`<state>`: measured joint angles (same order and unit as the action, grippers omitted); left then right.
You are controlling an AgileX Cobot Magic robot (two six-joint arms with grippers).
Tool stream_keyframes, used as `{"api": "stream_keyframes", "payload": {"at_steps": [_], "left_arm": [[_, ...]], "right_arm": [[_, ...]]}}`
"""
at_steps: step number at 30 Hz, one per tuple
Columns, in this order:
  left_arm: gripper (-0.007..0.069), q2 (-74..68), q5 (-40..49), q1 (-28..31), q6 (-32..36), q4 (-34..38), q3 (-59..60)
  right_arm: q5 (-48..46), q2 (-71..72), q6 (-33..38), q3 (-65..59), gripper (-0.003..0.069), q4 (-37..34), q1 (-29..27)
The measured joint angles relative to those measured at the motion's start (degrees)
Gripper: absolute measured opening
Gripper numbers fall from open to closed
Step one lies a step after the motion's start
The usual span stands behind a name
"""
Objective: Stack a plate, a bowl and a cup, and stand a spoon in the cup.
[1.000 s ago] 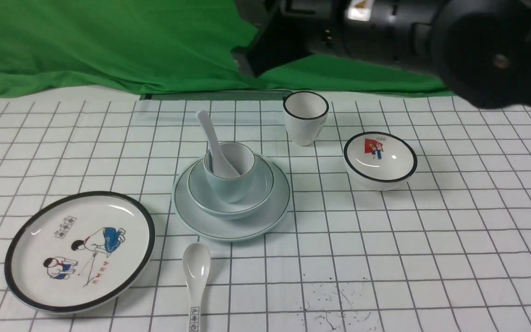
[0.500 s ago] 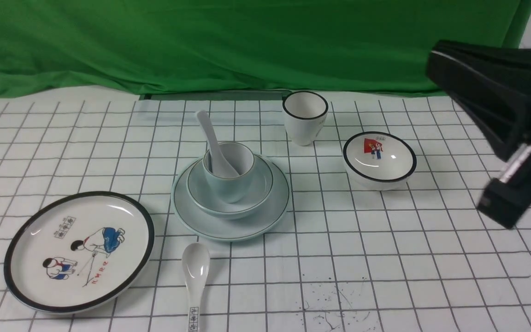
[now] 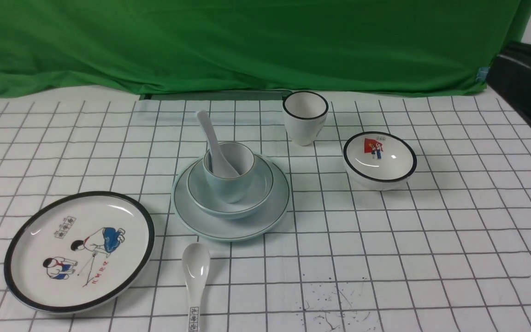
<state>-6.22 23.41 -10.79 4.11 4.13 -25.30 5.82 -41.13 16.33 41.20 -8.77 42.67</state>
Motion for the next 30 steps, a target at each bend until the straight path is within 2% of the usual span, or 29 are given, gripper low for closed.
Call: {"api": "stream_keyframes", "payload": {"at_steps": [4, 7, 13, 15, 16, 17, 18, 21, 23, 25, 27, 28, 30], "left_arm": [[-0.0031, 0.0, 0.0, 0.0, 0.0, 0.0, 0.0], [-0.0031, 0.0, 0.0, 0.0, 0.0, 0.0, 0.0], [-0.0031, 0.0, 0.0, -0.05, 0.0, -0.2, 0.0], [-0.0031, 0.0, 0.0, -0.05, 0.0, -0.83, 0.0], [-0.0031, 0.0, 0.0, -0.05, 0.0, -0.83, 0.0], [-0.0031, 0.0, 0.0, -0.05, 0.0, -1.09, 0.0], [-0.0031, 0.0, 0.0, -0.05, 0.0, -1.09, 0.0], [-0.0031, 0.0, 0.0, -0.05, 0.0, -1.09, 0.0], [-0.0031, 0.0, 0.0, -0.05, 0.16, -1.14, 0.0], [-0.0031, 0.0, 0.0, -0.05, 0.3, -1.14, 0.0], [-0.0031, 0.0, 0.0, -0.05, 0.42, -1.2, 0.0], [-0.0031, 0.0, 0.0, -0.05, 0.42, -1.2, 0.0], [-0.0031, 0.0, 0.0, -0.05, 0.44, -1.25, 0.0]], "right_arm": [[-0.37, 0.0, -0.26, -0.06, 0.0064, 0.0, 0.0], [0.3, 0.31, -1.97, -2.17, 0.0016, 0.0, 0.0], [8.04, 5.79, -4.1, -13.94, 0.0011, 0.05, -3.13], [9.84, 11.94, -5.31, -21.92, 0.0011, 0.05, -8.31], [9.84, 11.94, -5.31, -21.92, 0.0011, 0.05, -8.31], [9.97, 15.85, -6.52, -25.64, 0.0011, 0.05, -12.57], [9.97, 16.83, -6.73, -27.16, 0.0011, 0.05, -13.76], [9.52, 25.41, -7.77, -35.52, 0.0011, 1.62, -25.76], [8.84, 29.44, -7.91, -39.13, 0.0011, 3.04, -31.27], [6.99, 31.64, -8.23, -40.8, 0.0011, 3.69, -35.07], [0.57, 35.97, -9.53, -41.4, 0.0011, 4.9, -40.76], [-0.02, 36.25, -9.66, -41.46, 0.0011, 5.05, -40.76], [-6.92, 38.84, -11.1, -41.67, 0.0011, 7.04, -44.96]]}}
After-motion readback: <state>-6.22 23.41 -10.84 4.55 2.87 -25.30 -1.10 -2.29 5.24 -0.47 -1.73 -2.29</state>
